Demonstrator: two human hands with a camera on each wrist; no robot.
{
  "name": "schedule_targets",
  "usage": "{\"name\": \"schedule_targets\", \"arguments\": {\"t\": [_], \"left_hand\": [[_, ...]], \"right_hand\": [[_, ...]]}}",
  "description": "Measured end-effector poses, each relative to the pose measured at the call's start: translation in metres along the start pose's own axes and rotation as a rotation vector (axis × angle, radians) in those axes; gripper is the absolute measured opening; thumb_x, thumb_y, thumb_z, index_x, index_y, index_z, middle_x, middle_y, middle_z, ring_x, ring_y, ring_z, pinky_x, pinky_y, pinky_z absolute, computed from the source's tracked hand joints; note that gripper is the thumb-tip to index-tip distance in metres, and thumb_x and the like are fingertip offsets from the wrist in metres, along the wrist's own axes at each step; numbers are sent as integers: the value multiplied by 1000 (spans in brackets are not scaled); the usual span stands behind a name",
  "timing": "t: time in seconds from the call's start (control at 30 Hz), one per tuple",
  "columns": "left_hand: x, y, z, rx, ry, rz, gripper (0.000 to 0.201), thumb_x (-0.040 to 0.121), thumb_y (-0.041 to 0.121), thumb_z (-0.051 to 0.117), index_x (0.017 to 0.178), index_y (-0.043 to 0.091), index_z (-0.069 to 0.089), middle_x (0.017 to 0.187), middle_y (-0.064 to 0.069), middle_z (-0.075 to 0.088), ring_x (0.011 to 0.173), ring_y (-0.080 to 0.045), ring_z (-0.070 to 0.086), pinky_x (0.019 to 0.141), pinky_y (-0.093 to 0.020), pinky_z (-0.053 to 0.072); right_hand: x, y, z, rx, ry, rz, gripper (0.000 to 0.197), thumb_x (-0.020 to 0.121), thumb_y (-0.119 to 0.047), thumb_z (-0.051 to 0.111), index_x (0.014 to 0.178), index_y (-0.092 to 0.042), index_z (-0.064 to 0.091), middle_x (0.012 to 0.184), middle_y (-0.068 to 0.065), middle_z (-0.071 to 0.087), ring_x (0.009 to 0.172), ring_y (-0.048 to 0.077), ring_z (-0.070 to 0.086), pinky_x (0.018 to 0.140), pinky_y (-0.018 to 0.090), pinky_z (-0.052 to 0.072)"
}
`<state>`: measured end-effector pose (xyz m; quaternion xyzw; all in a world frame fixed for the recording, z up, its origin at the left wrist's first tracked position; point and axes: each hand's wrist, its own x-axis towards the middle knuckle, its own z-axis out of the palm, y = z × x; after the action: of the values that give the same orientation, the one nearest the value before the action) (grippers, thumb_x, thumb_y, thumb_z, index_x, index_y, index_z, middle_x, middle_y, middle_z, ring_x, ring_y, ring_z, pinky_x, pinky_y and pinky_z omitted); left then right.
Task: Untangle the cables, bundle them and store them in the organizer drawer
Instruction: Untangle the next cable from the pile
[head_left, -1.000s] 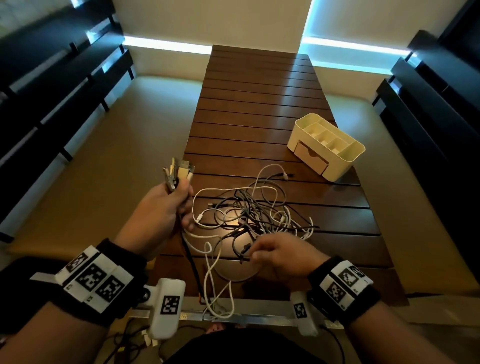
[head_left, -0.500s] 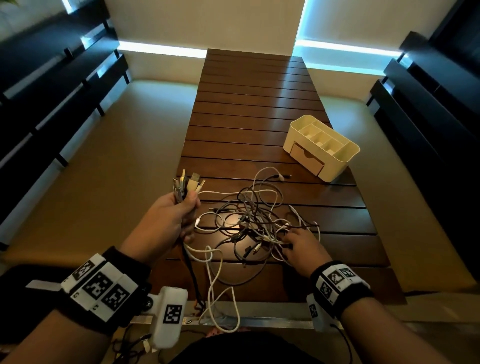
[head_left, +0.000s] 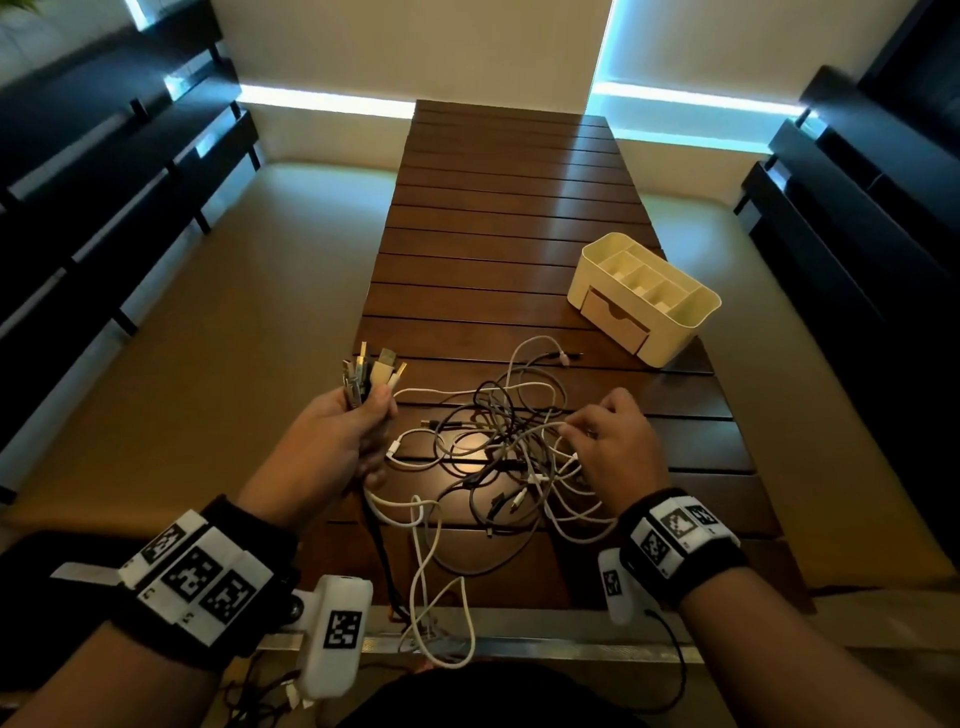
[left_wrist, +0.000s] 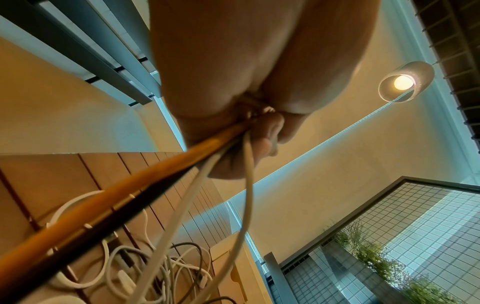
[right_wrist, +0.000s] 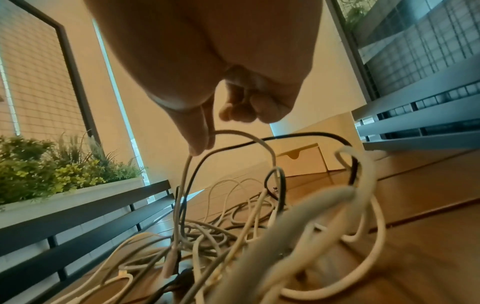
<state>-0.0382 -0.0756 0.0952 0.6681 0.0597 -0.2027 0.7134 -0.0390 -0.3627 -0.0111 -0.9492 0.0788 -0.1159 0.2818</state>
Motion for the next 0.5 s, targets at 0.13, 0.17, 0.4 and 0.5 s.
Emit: {"name": "schedule_targets", "arguments": {"t": [0.13, 0.17, 0.4, 0.5], "left_hand": [[2, 0, 2, 1, -10, -4, 28, 104, 28, 40, 87, 8, 51, 52, 6, 34, 42, -10, 29, 42, -23, 33], [2, 0, 1, -3, -10, -4, 28, 104, 28, 40, 87, 8, 51, 52, 6, 34, 42, -10, 29, 42, -23, 33], [4, -1, 1, -9, 6, -16, 28, 104, 28, 39, 88, 8, 51, 52, 5, 35, 42, -10, 30, 41, -22, 34], [6, -3, 3, -29, -7, -8, 23, 102, 26, 43, 87, 10, 50, 54, 4, 34, 44, -10, 30, 43, -23, 34]], "right_hand": [[7, 2, 5, 119, -138, 192, 9, 90, -35, 67, 83, -29, 66, 82, -11, 65, 77, 9, 64, 73, 41, 59], [8, 4, 7, 133, -169, 211, 7, 90, -34, 66, 86, -31, 62, 84, -12, 66, 79, 8, 64, 76, 40, 59], [7, 13, 9, -202, -422, 7, 15, 90, -11, 59, 86, -24, 53, 96, 2, 63, 95, 25, 61, 77, 36, 51], [3, 14, 11, -508, -561, -119, 30, 89, -13, 57, 117, -21, 59, 126, 3, 55, 121, 28, 49, 97, 40, 44]]}}
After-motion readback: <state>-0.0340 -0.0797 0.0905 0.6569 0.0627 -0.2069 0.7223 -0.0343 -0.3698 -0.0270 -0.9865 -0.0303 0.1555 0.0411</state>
